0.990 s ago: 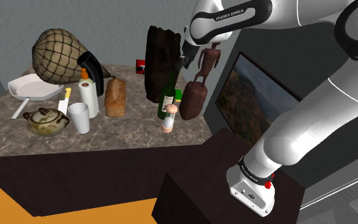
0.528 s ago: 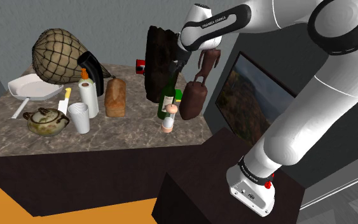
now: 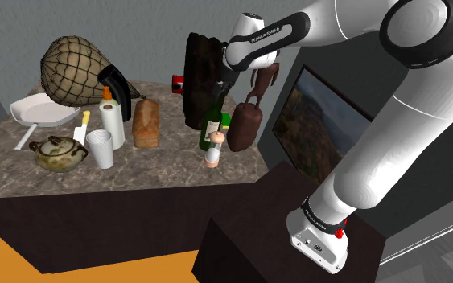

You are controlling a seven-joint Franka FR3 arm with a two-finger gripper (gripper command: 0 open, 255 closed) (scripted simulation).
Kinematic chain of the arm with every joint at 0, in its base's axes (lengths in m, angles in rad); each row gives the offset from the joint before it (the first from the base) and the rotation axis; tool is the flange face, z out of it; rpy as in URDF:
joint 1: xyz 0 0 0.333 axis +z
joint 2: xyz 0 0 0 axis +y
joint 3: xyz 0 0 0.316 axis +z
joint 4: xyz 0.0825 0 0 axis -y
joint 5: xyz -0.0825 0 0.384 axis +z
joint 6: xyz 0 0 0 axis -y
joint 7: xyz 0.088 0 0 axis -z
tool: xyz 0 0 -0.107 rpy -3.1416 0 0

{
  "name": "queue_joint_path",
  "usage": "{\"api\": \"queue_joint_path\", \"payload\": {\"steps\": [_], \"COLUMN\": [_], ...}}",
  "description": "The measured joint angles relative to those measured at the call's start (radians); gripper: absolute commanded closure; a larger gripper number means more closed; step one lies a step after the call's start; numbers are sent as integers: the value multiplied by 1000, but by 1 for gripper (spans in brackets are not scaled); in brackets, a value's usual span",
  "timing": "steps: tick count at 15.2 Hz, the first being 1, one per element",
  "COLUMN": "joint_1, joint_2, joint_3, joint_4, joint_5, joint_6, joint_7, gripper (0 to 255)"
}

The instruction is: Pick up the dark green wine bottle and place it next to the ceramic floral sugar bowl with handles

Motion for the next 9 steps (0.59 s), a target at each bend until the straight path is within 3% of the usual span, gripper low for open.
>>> {"api": "queue_joint_path", "payload": {"steps": [2,3,9], "joint_1": [0,0,0], "joint_2": [0,0,0], "joint_3": [0,0,0], "joint_4": [0,0,0], "joint_5": [0,0,0], "joint_6": [1,1,1], "joint_7": [0,0,0], "gripper": [0,255,255]}}
